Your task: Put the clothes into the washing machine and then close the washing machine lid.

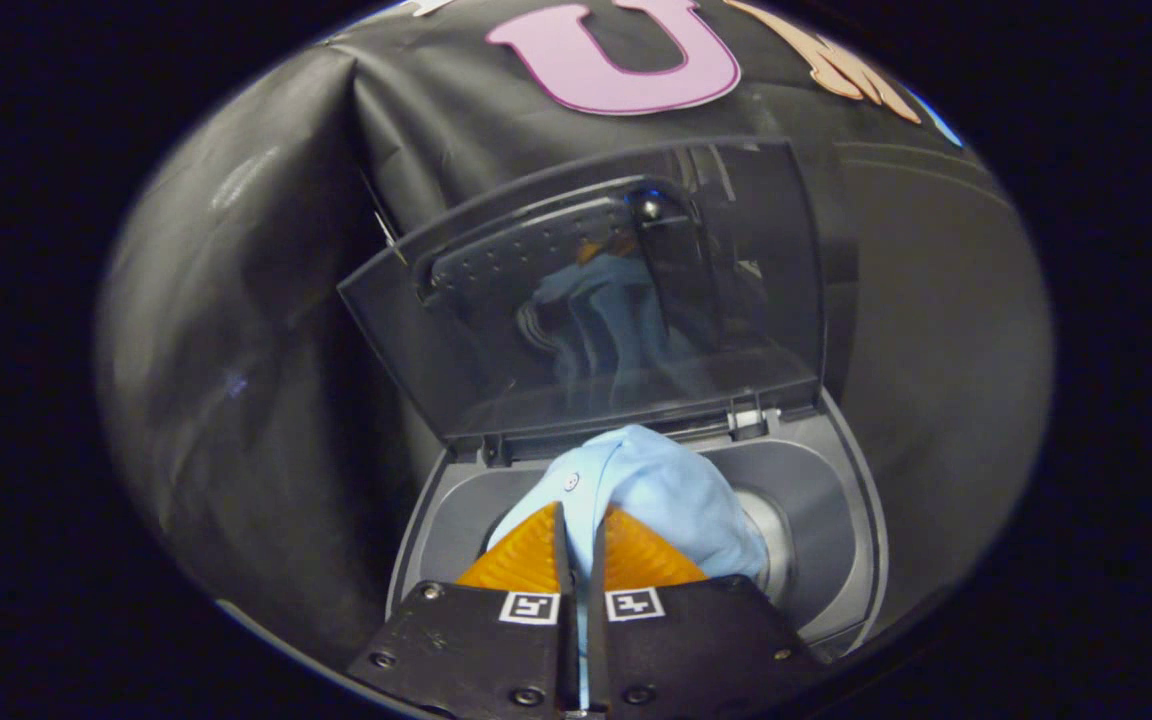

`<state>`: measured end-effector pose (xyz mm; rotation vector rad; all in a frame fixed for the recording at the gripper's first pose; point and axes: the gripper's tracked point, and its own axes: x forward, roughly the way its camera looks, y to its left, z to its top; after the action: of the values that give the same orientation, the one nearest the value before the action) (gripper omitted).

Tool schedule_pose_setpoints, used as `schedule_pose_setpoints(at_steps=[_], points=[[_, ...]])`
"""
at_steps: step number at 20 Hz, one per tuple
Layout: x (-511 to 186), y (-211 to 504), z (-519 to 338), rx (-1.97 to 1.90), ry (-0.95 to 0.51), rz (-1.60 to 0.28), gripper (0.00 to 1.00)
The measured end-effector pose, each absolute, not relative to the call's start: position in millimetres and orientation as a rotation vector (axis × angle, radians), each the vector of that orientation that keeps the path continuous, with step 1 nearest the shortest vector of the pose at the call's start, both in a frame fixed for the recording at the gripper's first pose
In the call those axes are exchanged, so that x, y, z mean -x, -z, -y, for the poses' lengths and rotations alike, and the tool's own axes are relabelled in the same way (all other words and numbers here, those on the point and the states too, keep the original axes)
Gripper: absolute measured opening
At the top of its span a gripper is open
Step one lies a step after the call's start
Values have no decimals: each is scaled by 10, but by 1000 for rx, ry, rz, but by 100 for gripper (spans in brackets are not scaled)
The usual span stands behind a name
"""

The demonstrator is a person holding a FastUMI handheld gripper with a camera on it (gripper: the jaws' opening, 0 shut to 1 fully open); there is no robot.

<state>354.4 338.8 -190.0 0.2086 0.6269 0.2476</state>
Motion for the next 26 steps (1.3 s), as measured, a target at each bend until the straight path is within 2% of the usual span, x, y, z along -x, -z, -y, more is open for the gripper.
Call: schedule_pose_setpoints(at_steps=[9, 12, 15, 19, 20, 25, 26], points=[[-3579, 2470, -3339, -113, -220, -729, 4], [-3582, 2606, -3273, -94, -197, -764, 10], [-3598, 2701, -3239, -85, -189, -783, 11], [-3562, 2816, -3209, -70, -170, -814, 23], [-3530, 2825, -3173, -62, -163, -816, 29], [-3487, 2867, -3019, -11, -115, -831, 84], [-3480, 2848, -3012, -16, -113, -826, 89]])
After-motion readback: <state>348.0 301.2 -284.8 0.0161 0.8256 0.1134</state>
